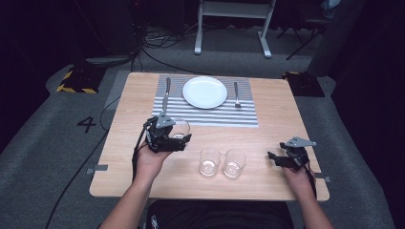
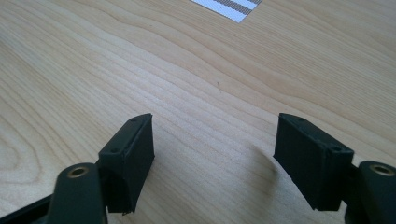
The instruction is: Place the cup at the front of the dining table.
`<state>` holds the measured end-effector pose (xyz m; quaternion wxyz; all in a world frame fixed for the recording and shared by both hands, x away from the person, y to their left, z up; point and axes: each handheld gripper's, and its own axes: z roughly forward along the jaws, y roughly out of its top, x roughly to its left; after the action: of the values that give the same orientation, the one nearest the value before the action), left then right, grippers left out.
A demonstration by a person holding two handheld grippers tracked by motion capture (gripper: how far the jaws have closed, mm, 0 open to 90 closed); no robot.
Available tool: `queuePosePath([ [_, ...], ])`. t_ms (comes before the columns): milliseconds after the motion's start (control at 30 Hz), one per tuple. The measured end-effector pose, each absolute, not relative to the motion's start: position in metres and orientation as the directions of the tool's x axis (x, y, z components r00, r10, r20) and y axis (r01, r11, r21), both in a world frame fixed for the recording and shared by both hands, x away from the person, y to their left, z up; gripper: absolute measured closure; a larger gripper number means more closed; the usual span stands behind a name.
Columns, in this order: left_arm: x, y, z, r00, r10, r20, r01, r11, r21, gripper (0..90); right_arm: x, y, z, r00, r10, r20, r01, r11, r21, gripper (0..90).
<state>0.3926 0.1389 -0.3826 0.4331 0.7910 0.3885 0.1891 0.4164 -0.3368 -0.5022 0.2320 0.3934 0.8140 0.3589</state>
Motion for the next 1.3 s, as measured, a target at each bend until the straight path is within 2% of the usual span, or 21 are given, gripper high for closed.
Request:
queuePosePath([
  [333,0.408,0.140,-0.377,0.594,0.803,-0.040,0.435,-0.279,0.856,19.0,0.416,-0.337,-0.502,-0.582,0.807,-0.096,0.474,0.433,0.767,28.6],
  [567,0.428,0.141,-0.375,0.556,0.828,-0.077,0.443,-0.216,0.870,19.0,0.416,-0.337,-0.502,-0.581,0.808,-0.098,0.473,0.433,0.767,28.6],
  [1300,0.503,0.151,-0.367,0.513,0.857,-0.054,0.478,-0.233,0.847,19.0,0.416,-0.336,-0.502,-0.576,0.812,-0.093,0.477,0.426,0.769,28.5],
])
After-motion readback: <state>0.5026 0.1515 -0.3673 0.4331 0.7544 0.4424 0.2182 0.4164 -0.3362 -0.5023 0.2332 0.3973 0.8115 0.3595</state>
